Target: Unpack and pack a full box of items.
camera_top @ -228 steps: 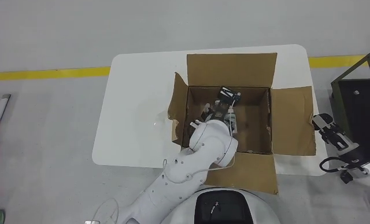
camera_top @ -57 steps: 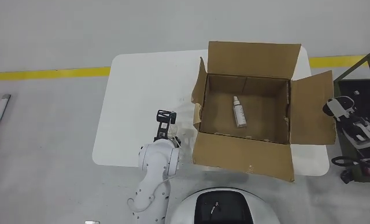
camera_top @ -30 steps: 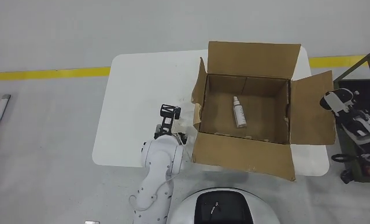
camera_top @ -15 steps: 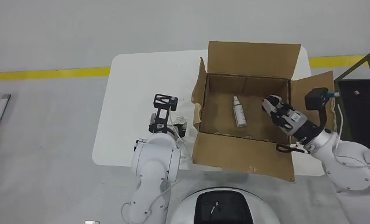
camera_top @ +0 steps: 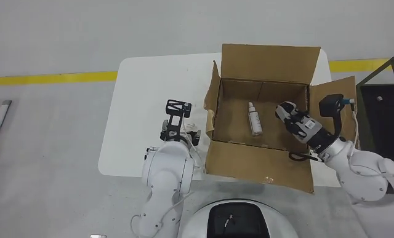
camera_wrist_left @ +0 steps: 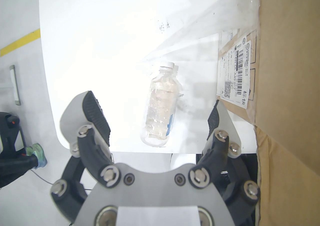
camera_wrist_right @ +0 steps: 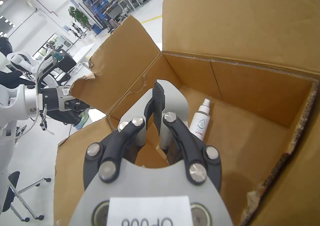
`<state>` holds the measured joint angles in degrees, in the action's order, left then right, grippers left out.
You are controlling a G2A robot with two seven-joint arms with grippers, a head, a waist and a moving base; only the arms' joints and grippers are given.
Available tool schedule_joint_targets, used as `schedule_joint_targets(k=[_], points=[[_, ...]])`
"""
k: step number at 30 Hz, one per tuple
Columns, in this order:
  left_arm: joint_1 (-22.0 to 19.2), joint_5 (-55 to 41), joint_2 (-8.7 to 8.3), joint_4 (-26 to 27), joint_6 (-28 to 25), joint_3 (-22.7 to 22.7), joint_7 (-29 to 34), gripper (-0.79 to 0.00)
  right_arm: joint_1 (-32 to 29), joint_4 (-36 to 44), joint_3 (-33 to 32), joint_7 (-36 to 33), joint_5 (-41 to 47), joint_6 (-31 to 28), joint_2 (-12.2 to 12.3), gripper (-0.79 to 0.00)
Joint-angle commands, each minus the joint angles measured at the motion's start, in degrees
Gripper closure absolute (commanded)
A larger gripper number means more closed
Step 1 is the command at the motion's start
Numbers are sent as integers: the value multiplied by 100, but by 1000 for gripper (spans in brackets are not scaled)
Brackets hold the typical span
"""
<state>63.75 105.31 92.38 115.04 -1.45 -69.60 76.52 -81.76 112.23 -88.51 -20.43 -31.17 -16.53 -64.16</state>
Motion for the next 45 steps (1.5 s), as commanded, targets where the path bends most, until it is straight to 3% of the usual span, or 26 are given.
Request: schedule_joint_targets(k=[1, 5, 9, 13, 17, 22, 26, 32, 36, 37, 41, 45], points=[[40, -9, -10, 149, -45, -53, -268, -785, 23, -72, 49, 35, 6, 324, -15, 0], [28, -81, -23, 583, -137, -176, -495, -785, 232, -152, 305, -74, -46, 1014, -55, 0], [23, -315, -44, 1084, -561, -175, -763, -785, 584, -307, 607, -319, -222, 1705, -94, 0], [-5, -752, -70, 1520, -1162, -115, -944, -785, 888, -436, 858, -411, -478, 1987, -125, 0], [-32, -1388, -76, 1723, -1416, -76, -974, -785, 988, -550, 971, -401, -507, 2045, -148, 0], [-296, -1402, -102, 1145, -1827, 154, -777, -785, 979, -640, 1005, -409, -549, 2088, -159, 0], [-534, -1237, -93, 596, -1736, 361, -738, -785, 944, -672, 949, -377, -539, 2088, -161, 0], [-846, -1173, -50, -146, -1031, 326, -200, -785, 810, -661, 818, -328, -499, 2077, -158, 0], [-971, -1524, -13, -310, -607, 244, 21, -785, 705, -618, 707, -318, -429, 2060, -154, 0], [-977, -1584, -13, -317, -617, 241, 36, -763, 689, -618, 675, -313, -385, 2060, -154, 0], [-951, -1774, -18, -301, -616, 228, 70, 0, 687, -640, 583, -331, -260, 2047, -155, 0], [-885, -1768, -24, -292, -384, 175, 150, 0, 738, -648, 555, -350, -234, 2052, -158, 0]])
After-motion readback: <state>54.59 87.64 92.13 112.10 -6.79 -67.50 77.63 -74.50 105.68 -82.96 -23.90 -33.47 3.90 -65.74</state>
